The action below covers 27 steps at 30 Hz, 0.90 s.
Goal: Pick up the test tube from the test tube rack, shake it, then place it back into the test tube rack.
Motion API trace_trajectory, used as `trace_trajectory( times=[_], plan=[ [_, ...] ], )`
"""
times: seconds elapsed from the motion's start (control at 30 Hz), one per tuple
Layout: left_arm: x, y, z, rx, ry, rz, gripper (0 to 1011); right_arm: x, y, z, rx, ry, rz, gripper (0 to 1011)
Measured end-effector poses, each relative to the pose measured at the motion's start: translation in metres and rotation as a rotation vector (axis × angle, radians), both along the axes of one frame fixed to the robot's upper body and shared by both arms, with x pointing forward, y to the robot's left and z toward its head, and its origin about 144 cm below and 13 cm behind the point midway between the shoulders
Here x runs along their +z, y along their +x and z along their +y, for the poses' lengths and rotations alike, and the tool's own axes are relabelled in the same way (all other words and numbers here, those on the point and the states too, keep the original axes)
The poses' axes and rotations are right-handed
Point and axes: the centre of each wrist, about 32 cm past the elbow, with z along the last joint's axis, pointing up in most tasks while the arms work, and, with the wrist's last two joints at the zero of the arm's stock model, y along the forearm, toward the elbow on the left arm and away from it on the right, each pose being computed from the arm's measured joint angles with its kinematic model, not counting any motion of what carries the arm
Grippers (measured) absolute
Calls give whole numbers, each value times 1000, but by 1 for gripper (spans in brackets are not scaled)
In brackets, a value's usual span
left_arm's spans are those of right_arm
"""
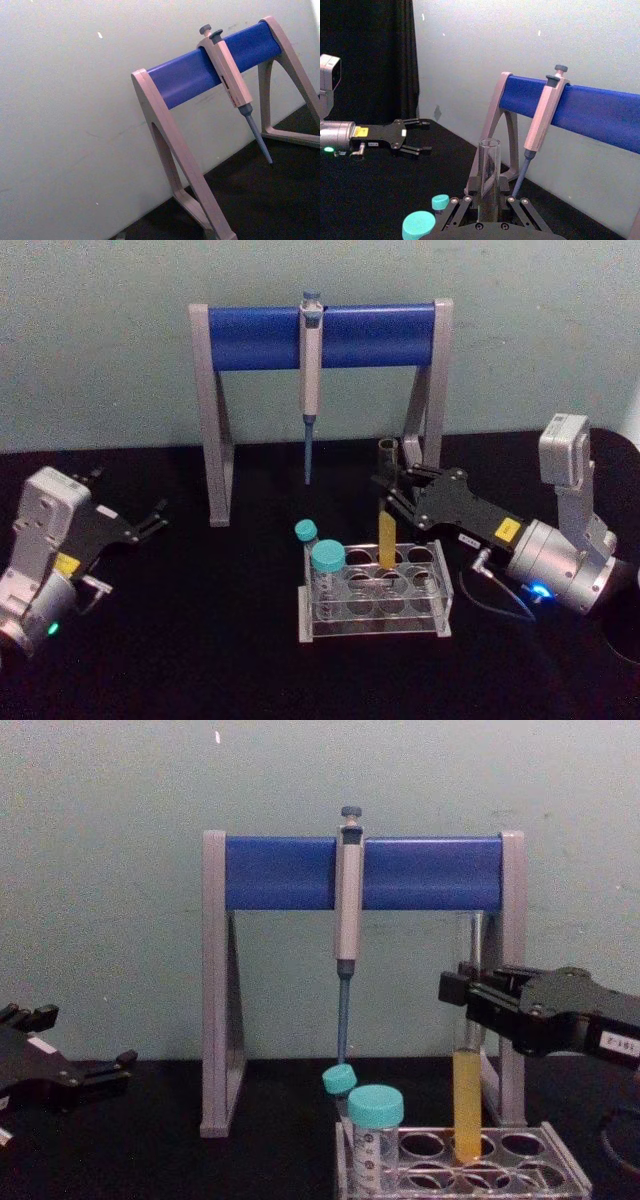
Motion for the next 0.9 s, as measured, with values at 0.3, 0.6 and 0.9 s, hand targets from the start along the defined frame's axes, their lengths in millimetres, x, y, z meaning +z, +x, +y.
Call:
trace_trajectory(
  times=[0.3,0.6,0.9],
  plan=[
    [0,0,0,0,0,0,1001,-4,-2,-1,3,-13,17,232],
    [0,0,0,0,0,0,1001,-9,-2,-2,5,-19,34,232],
    [0,0,0,0,0,0,1001,-12,-1,-2,7,-23,51,232]
  ],
)
